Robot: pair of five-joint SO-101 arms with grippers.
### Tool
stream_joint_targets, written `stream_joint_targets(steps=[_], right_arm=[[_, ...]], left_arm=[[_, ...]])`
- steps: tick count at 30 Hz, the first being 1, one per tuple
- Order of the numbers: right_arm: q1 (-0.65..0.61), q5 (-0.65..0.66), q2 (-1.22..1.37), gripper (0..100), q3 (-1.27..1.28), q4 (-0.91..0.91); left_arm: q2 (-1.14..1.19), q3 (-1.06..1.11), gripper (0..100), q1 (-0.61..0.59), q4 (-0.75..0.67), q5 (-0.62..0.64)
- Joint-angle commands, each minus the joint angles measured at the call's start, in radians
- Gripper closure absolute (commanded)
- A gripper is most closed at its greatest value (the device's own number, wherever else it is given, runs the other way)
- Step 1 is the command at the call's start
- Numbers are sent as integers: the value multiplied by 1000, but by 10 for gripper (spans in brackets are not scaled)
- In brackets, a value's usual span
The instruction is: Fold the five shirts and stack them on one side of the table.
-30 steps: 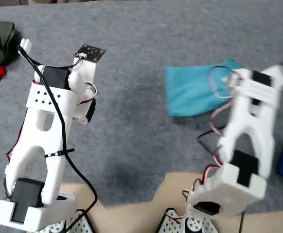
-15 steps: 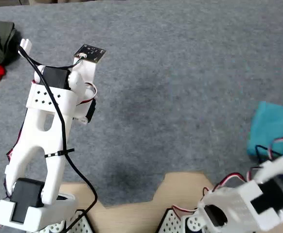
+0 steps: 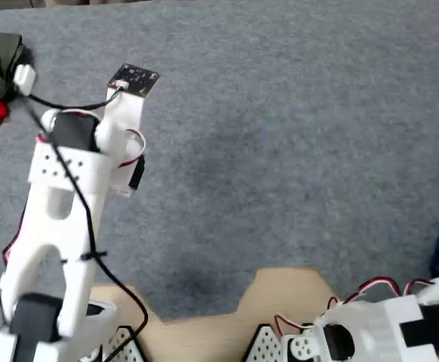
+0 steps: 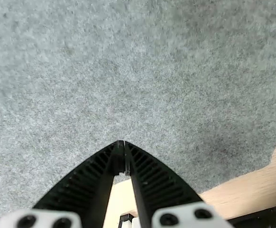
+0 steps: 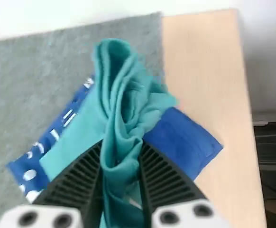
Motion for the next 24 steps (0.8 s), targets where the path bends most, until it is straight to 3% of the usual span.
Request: stream_joint_targets(steps=[1, 11, 19, 24], right_arm=[[24, 46, 31, 994, -58, -26], [59, 203, 65, 980, -59, 92], [128, 259, 64, 751, -113, 262], [139, 258, 64, 737, -303, 534]], left_arm=[[-97, 44, 981, -2, 9, -5], [-231, 164, 981, -8, 9, -6], [-245, 164, 981, -5, 9, -5], [-240, 166, 981, -2, 9, -5]])
